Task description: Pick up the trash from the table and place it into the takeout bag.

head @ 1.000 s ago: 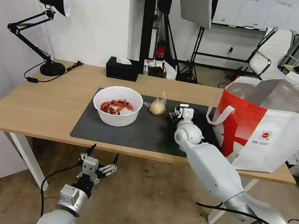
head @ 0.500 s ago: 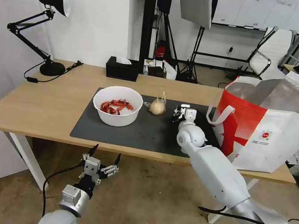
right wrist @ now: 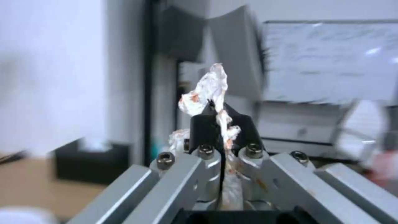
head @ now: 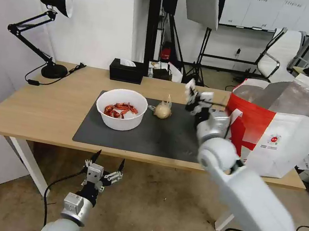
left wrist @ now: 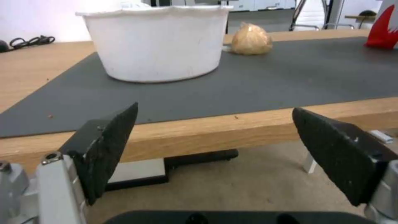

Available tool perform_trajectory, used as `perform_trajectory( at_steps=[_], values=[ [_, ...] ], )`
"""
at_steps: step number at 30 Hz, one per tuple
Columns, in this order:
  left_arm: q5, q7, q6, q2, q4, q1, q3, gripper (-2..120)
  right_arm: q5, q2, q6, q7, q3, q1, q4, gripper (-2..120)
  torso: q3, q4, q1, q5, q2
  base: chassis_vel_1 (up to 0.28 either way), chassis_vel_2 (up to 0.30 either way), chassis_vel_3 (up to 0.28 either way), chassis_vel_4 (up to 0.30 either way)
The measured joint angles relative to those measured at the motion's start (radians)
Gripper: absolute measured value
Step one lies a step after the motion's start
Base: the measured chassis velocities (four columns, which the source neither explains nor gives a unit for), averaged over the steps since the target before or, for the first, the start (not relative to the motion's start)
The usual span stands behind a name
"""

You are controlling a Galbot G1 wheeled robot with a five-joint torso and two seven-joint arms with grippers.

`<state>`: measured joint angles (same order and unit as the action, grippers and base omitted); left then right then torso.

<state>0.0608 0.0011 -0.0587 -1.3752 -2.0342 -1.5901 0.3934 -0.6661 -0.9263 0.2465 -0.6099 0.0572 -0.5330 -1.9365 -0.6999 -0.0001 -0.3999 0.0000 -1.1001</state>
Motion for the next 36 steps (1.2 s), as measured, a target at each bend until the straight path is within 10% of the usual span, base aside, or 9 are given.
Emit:
perform_trajectory(
  at_steps=[13, 29, 36],
  values=[
    [-0.003, 0.000, -0.003, -0.010, -0.014, -0.013, 0.004, 100, -0.319, 0.124, 0.303, -0.397, -0.089, 0.143, 0.062, 0, 0.000, 0.0000, 0.000, 0.0003, 0.000, 0.000, 0.000, 0.000, 0.000],
    [-0.001, 0.001, -0.003, -0.006, -0.023, -0.016, 0.007, 100, -0.278, 0.127, 0.348, -0.369, -0.101, 0.105, 0.043, 44, 0.000, 0.0001, 0.000, 0.0000, 0.000, 0.000, 0.000, 0.000, 0.000],
    [0.000, 0.001, -0.003, -0.008, -0.028, -0.017, 0.007, 100, -0.327, 0.151, 0.178, -0.135, -0.133, 0.021, -0.060, 70, 0.000, 0.0002, 0.000, -0.0001, 0.000, 0.000, 0.000, 0.000, 0.000]
  ],
)
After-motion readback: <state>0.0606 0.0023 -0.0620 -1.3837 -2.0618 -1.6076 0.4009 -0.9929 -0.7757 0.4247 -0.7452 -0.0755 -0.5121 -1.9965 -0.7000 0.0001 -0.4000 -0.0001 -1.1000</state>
